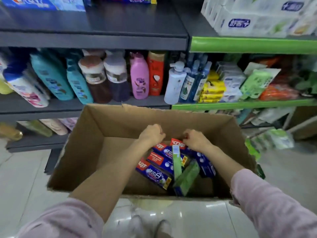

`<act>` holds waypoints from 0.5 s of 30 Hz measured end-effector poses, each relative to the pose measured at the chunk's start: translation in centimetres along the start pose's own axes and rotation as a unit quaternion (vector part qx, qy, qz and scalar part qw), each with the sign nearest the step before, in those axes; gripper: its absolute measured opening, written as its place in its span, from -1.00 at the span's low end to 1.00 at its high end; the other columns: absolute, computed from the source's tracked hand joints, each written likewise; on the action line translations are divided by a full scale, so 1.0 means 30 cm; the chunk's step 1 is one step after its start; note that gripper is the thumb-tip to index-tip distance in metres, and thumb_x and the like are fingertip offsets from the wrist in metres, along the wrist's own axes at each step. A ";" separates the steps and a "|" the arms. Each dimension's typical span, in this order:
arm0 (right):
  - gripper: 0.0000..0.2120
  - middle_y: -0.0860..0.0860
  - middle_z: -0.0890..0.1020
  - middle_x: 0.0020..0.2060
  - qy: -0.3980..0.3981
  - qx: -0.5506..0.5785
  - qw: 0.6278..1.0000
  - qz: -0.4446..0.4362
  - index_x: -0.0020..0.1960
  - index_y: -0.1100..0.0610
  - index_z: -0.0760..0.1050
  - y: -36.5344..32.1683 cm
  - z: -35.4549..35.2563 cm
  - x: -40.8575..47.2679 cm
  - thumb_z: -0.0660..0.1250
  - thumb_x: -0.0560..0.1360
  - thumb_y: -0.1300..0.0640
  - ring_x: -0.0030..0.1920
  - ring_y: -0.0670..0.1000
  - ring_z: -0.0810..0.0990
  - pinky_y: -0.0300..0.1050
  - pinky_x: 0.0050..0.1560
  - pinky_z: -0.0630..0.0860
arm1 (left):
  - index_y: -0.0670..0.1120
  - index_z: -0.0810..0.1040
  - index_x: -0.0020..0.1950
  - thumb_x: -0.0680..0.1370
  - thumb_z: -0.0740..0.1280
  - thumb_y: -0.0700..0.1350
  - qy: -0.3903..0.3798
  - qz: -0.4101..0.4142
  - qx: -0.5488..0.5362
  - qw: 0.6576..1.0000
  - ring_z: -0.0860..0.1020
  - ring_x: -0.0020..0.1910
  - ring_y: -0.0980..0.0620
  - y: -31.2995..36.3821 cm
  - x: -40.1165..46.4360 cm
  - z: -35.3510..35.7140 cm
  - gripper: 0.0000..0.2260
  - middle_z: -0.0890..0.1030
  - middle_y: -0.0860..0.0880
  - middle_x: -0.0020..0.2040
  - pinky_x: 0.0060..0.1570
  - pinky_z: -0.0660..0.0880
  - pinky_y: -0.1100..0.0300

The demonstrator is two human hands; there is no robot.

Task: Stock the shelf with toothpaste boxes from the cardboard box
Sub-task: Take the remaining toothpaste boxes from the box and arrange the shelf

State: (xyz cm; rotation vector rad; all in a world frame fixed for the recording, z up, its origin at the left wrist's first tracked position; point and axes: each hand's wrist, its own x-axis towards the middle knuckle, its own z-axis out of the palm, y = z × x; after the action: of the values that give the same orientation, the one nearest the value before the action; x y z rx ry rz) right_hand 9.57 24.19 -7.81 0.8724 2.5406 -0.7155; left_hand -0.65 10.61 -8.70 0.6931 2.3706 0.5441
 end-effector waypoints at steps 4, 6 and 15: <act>-0.23 0.32 0.33 0.37 -0.045 0.042 0.990 0.129 0.53 0.20 -0.09 0.129 0.131 0.057 0.28 0.53 0.00 0.35 0.28 0.37 0.02 0.31 0.37 | -0.30 0.52 0.21 0.60 0.20 -0.05 -0.103 -0.020 0.051 0.993 0.52 0.18 -0.24 0.024 0.052 0.172 -0.65 0.56 -0.31 0.19 0.09 0.44 0.04; -0.19 0.35 0.26 0.39 -0.049 0.052 0.985 0.156 0.53 0.13 -0.16 0.165 0.190 0.069 0.29 0.51 0.00 0.37 0.31 0.32 0.08 0.35 0.33 | -0.32 0.52 0.12 0.62 0.19 -0.03 -0.152 -0.022 0.067 0.986 0.52 0.15 -0.25 0.034 0.060 0.232 -0.65 0.55 -0.33 0.16 0.06 0.43 0.00; -0.05 0.23 -0.10 0.52 -0.161 0.104 0.945 0.265 0.49 0.16 -0.43 0.219 0.307 0.077 0.29 0.54 0.00 0.52 0.23 0.00 0.09 0.45 0.09 | -0.13 0.48 0.22 0.55 0.30 0.06 -0.230 -0.117 -0.092 0.962 0.62 0.01 -0.10 0.031 0.092 0.402 -0.65 0.60 -0.12 0.13 0.05 0.55 0.05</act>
State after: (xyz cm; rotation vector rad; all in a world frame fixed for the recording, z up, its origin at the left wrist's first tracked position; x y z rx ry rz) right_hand 13.63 24.53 -18.61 1.3153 1.8449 -0.8670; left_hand 5.59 15.49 -18.25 0.3939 1.9034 0.4369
